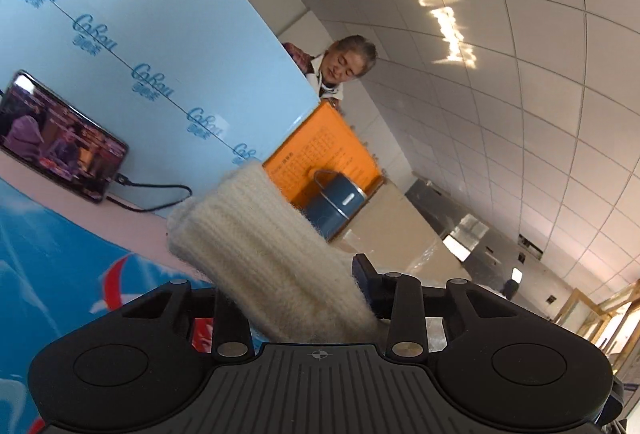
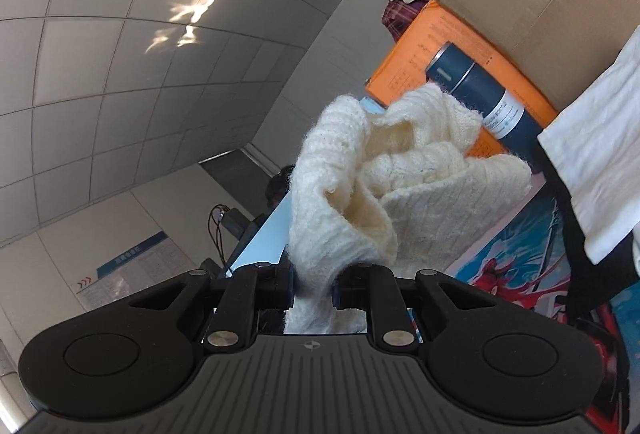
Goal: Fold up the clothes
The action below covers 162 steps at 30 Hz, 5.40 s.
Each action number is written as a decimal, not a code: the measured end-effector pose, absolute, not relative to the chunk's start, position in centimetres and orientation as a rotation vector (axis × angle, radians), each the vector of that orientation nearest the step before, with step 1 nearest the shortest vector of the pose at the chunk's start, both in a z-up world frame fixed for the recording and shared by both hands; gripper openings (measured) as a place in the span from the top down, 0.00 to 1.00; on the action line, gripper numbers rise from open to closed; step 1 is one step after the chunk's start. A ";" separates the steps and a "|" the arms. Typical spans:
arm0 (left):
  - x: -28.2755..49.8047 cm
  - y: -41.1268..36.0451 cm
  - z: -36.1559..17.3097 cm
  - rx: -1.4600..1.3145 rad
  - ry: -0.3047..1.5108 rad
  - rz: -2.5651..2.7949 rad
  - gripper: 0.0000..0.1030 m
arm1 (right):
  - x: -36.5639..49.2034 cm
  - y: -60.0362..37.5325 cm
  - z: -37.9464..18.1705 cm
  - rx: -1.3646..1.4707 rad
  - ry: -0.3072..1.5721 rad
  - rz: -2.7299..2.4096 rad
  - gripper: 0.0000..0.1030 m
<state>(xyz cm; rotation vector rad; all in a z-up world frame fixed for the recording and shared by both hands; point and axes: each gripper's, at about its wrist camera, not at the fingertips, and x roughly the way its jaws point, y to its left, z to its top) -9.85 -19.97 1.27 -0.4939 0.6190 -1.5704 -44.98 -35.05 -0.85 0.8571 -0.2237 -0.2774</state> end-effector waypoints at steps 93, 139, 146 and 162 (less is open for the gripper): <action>1.0 -6.3 -1.0 -0.520 0.756 -1.524 0.03 | -28.8 -26.1 -1.7 0.399 0.172 0.032 0.87; -12.8 0.7 -4.0 -0.258 0.867 -1.568 0.70 | -15.5 -28.0 -5.9 0.008 0.616 -0.375 0.87; -13.9 2.0 -2.4 -0.085 0.802 -1.560 0.15 | -16.0 -28.8 -4.2 0.037 0.499 -0.429 0.88; -3.7 2.2 1.2 -0.010 0.658 -1.107 0.05 | -25.5 -35.0 -5.2 0.411 0.471 -0.584 0.62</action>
